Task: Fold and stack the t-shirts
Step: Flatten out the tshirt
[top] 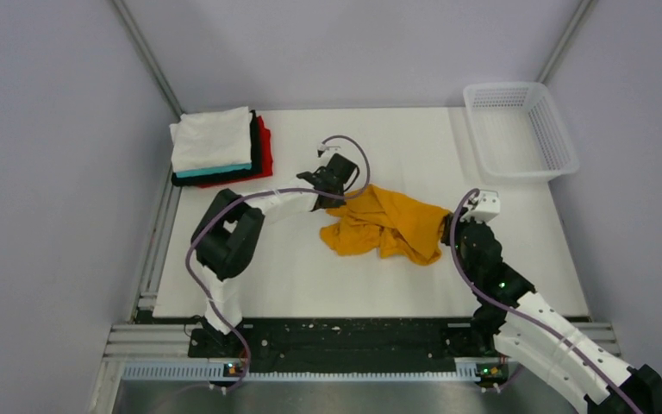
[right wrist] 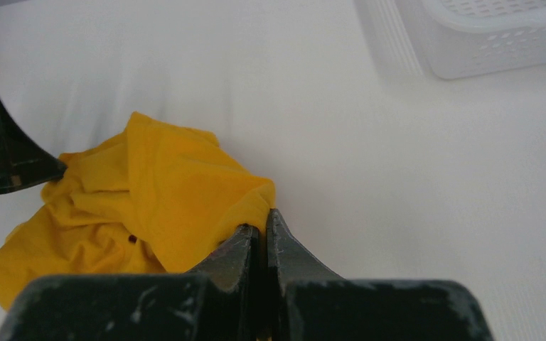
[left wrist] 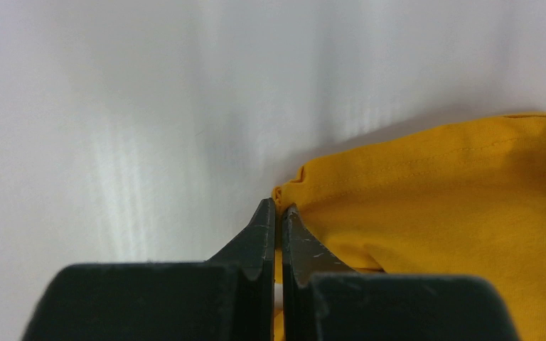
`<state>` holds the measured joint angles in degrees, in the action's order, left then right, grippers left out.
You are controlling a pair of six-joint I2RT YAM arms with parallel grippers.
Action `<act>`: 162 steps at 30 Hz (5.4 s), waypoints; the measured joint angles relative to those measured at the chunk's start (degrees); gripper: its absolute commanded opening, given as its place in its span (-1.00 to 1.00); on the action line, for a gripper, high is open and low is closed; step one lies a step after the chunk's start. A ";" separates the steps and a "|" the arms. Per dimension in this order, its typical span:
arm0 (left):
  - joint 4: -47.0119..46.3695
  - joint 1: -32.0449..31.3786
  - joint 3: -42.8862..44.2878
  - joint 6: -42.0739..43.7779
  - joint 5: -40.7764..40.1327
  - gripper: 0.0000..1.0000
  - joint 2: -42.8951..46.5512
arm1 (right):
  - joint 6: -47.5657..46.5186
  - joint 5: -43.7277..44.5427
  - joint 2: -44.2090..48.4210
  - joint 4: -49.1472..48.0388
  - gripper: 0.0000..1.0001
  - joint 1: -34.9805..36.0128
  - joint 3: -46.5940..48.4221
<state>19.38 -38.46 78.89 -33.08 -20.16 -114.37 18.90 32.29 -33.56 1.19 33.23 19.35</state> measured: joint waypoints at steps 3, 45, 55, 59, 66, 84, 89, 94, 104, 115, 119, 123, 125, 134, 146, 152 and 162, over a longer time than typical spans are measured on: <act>0.11 0.04 -7.17 0.44 -4.00 -1.00 11.63 | -0.48 -0.72 -0.55 0.57 -1.00 -0.02 1.51; -1.79 0.09 12.52 18.03 15.37 -1.00 69.00 | -4.13 -53.37 -6.78 2.23 -1.00 -0.02 60.81; -4.17 6.91 11.04 19.23 -14.03 -1.00 38.60 | -13.60 -29.44 -24.00 -2.71 -1.00 -2.14 49.09; -1.11 14.32 12.24 14.51 -14.12 -0.77 19.15 | -12.39 -31.95 -39.12 -6.08 -0.85 -11.43 43.06; 11.02 21.49 29.03 8.76 -7.72 0.98 -11.52 | -10.47 -38.25 -73.37 -10.69 0.47 -20.35 51.67; 4.96 18.21 5.16 6.40 12.63 0.98 13.18 | -1.84 -25.24 -59.91 7.04 0.78 -18.91 41.79; -2.97 13.27 -5.86 3.82 21.49 0.98 15.45 | -0.26 -19.12 -44.74 9.62 0.57 -5.49 29.73; -4.92 11.43 -8.59 1.22 26.99 0.98 10.51 | 4.90 -21.75 -38.21 10.64 0.14 6.34 19.63; -4.79 13.46 -4.11 -1.20 25.38 0.97 2.38 | 11.80 -25.51 -38.97 10.88 -0.22 6.12 11.91; -9.20 17.57 -8.50 -4.98 26.77 0.97 4.61 | 17.88 -9.51 -38.07 18.82 -0.25 -13.42 13.09; -9.35 17.81 -10.01 -4.98 25.90 0.97 5.81 | 18.80 -1.18 -38.14 24.09 -0.06 -19.21 17.77; -8.81 17.79 -10.12 -4.98 25.07 0.97 6.12 | 18.38 10.93 -38.16 30.01 -0.03 -22.18 25.51; -8.68 17.81 -10.12 -4.96 25.00 0.97 6.12 | 18.25 14.91 -38.03 31.93 0.04 -24.09 27.32; -8.55 17.81 -10.10 -4.94 24.92 0.97 6.16 | 6.08 -10.91 -26.10 27.32 0.39 -28.15 23.30; -8.20 17.90 -10.45 -4.63 24.83 0.97 6.54 | 12.94 -38.18 -21.18 8.98 0.47 -14.97 2.14; -8.26 17.92 -10.80 -4.42 24.72 0.98 6.78 | 13.94 -29.81 -27.76 1.51 0.46 -15.39 1.64; -8.41 17.94 -11.37 -3.89 24.41 0.98 7.15 | 14.69 -16.74 -37.55 -14.91 0.45 -20.55 2.54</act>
<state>10.96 -20.51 67.53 -36.97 4.25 -107.22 33.58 15.55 -71.11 -13.72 12.69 21.89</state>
